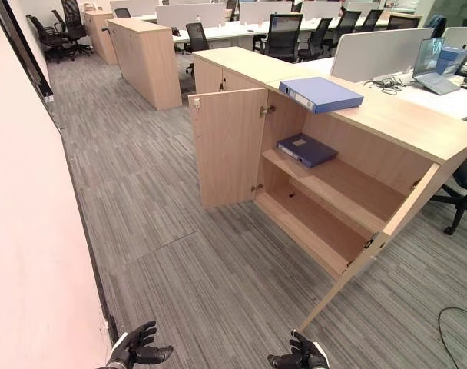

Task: Put the empty folder in the office cabinet

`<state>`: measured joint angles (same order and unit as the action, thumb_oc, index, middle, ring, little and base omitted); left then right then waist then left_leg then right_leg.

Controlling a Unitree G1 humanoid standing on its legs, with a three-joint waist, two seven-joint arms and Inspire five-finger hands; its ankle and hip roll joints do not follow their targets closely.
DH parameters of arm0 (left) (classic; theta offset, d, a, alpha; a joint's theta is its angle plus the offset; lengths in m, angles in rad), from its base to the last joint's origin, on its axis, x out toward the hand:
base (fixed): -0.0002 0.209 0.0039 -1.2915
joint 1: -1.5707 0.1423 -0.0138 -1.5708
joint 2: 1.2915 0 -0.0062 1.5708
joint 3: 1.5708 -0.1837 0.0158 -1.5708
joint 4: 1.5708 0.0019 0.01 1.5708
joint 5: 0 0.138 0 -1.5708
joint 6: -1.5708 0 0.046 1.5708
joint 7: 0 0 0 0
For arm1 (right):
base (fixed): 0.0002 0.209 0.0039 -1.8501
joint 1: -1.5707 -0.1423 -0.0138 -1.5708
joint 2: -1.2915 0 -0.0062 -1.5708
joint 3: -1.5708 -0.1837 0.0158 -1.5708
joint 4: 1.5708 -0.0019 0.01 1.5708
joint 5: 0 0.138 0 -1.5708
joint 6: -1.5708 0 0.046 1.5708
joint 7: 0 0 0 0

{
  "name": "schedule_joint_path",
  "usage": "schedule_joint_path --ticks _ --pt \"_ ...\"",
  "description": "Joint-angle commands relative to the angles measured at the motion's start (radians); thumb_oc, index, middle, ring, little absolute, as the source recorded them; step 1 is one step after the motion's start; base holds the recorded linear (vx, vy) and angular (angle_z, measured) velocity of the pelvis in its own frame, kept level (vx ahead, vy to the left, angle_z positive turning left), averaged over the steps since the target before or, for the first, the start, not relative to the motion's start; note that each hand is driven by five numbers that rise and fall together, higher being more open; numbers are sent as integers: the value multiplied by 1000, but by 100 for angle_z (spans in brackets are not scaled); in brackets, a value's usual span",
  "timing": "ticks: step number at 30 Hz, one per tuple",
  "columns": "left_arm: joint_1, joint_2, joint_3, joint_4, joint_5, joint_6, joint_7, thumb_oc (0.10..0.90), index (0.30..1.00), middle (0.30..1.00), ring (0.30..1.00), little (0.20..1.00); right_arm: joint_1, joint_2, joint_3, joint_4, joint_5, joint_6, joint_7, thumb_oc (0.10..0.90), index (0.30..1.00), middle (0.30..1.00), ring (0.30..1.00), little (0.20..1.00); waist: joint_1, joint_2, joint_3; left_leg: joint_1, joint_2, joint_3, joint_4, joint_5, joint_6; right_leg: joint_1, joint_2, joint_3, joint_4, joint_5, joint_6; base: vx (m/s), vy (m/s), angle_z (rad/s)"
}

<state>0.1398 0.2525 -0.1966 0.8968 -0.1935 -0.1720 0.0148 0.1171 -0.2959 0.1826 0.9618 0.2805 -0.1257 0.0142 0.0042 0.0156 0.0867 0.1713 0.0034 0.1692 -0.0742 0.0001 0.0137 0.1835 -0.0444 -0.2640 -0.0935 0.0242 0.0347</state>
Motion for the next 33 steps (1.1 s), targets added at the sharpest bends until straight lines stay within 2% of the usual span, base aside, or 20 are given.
schedule_joint_path --ticks 1,2,3,4,6,7,8,9,11,12,14,15,17,19,21,25,26,29,30,33 --pt "-115 -1 -3 -15 -44 -64 10 800 900 900 900 900 -98 -32 4 2 45 -55 7 800 900 900 900 900 12 -29 28 -26 89 24 143 -72 -102 28 -7 36 22 -111 35 -79 -155 3" --pt "-125 0 -10 -18 -51 -62 12 800 900 900 900 900 -100 -36 3 0 48 -57 5 800 900 900 900 900 18 -33 51 -82 105 19 225 -33 -120 36 -4 32 22 -114 26 -81 -158 2" --pt "-126 0 -11 -18 -51 -62 12 800 900 900 900 900 -100 -36 2 1 48 -57 5 800 900 900 900 900 16 -32 50 -89 107 16 233 -35 -121 34 -3 30 22 -114 25 -77 -178 4" --pt "-133 -2 -11 -25 -68 -62 8 800 900 900 900 900 -106 -42 4 -1 52 -56 5 800 900 900 900 900 17 -39 69 -144 120 13 355 -4 -140 45 3 31 16 -115 10 -20 -112 11" --pt "-132 -9 -9 -17 -80 -59 10 800 900 900 900 900 -106 -47 2 9 55 -52 3 800 900 900 900 900 24 -44 81 -192 130 12 469 29 -145 71 10 22 6 -128 2 49 -152 13" --pt "-132 -10 -9 -16 -80 -59 10 800 900 900 900 900 -106 -47 2 10 55 -52 3 800 900 900 900 900 22 -43 81 -195 131 10 473 27 -145 71 12 21 6 -128 1 80 -116 -5" --pt "-135 -14 -11 -11 -82 -59 10 800 900 900 900 900 -109 -49 1 20 58 -49 2 800 900 900 900 900 26 -42 85 -215 127 0 465 31 -137 73 11 19 6 -133 3 124 -16 -22" --pt "-130 -15 -12 -14 -81 -60 12 800 900 900 900 900 -112 -48 0 24 59 -48 0 800 900 900 900 900 36 -45 81 -239 104 -23 367 1 -119 76 5 19 6 -139 12 191 -3 -15" --pt "-126 -11 -13 -23 -82 -60 14 800 900 900 900 900 -116 -49 -2 24 63 -48 -1 800 900 900 900 900 45 -40 78 -237 115 -63 233 34 -121 81 13 24 19 -152 18 166 33 1" --pt "-126 -11 -13 -23 -82 -60 14 800 900 900 900 900 -116 -49 -2 24 63 -48 -1 800 900 900 900 900 46 -40 79 -236 115 -63 232 34 -121 81 13 24 19 -153 18 116 40 5" --pt "-136 -6 -8 -23 -90 -59 28 800 900 900 900 900 -128 -53 7 26 54 -50 -6 800 900 900 900 900 51 -30 86 -278 200 -95 74 120 -141 79 20 39 88 -209 11 187 56 15" --pt "-136 -6 -8 -23 -90 -59 28 800 900 900 900 900 -128 -53 7 26 54 -50 -6 800 900 900 900 900 52 -31 88 -275 199 -93 70 121 -142 79 19 39 92 -212 11 273 80 13" --pt "-149 0 8 -16 -109 -62 40 800 900 900 900 900 -149 -53 15 31 59 -50 -11 800 900 900 900 900 57 -25 97 -291 272 -119 -9 147 -151 71 23 81 182 -281 9 299 108 -17" --pt "-150 0 12 -9 -113 -63 40 800 900 900 900 900 -150 -53 15 31 62 -50 -9 800 900 900 900 900 56 -23 96 -302 297 -114 -13 154 -158 72 22 89 203 -299 12 230 115 -45" --pt "-150 -1 19 6 -113 -63 41 800 900 900 900 900 -156 -61 15 43 59 -47 -7 800 900 900 900 900 61 -18 94 -344 350 -105 -13 171 -173 102 12 105 217 -336 22 306 168 -19" --pt "-143 3 24 15 -115 -61 34 800 900 900 900 900 -152 -53 16 50 52 -46 -1 800 900 900 900 900 77 -12 72 -368 357 -105 -13 170 -185 145 -11 117 190 -347 46 345 243 -19" --pt "-135 10 27 17 -113 -61 26 800 900 900 900 900 -149 -41 19 54 42 -46 6 800 900 900 900 900 84 -10 56 -376 352 -103 -13 199 -198 155 -30 124 186 -349 61 345 306 -7" --pt "-140 31 32 26 -107 -58 26 800 900 900 900 900 -145 -15 23 48 35 -44 10 800 900 900 900 900 96 -29 38 -376 328 -63 10 224 -192 152 -72 127 195 -321 91 424 380 -9" --pt "-140 38 31 28 -103 -58 23 800 900 900 900 900 -146 -5 24 48 34 -44 10 800 900 900 900 900 99 -37 34 -379 312 -55 36 226 -185 146 -88 128 205 -294 105 361 366 -18" --pt "-141 58 26 26 -91 -57 19 800 900 900 900 900 -157 17 34 47 26 -39 16 800 900 900 900 900 107 -64 17 -396 249 -19 104 183 -142 78 -155 143 291 -133 153 365 474 -11"
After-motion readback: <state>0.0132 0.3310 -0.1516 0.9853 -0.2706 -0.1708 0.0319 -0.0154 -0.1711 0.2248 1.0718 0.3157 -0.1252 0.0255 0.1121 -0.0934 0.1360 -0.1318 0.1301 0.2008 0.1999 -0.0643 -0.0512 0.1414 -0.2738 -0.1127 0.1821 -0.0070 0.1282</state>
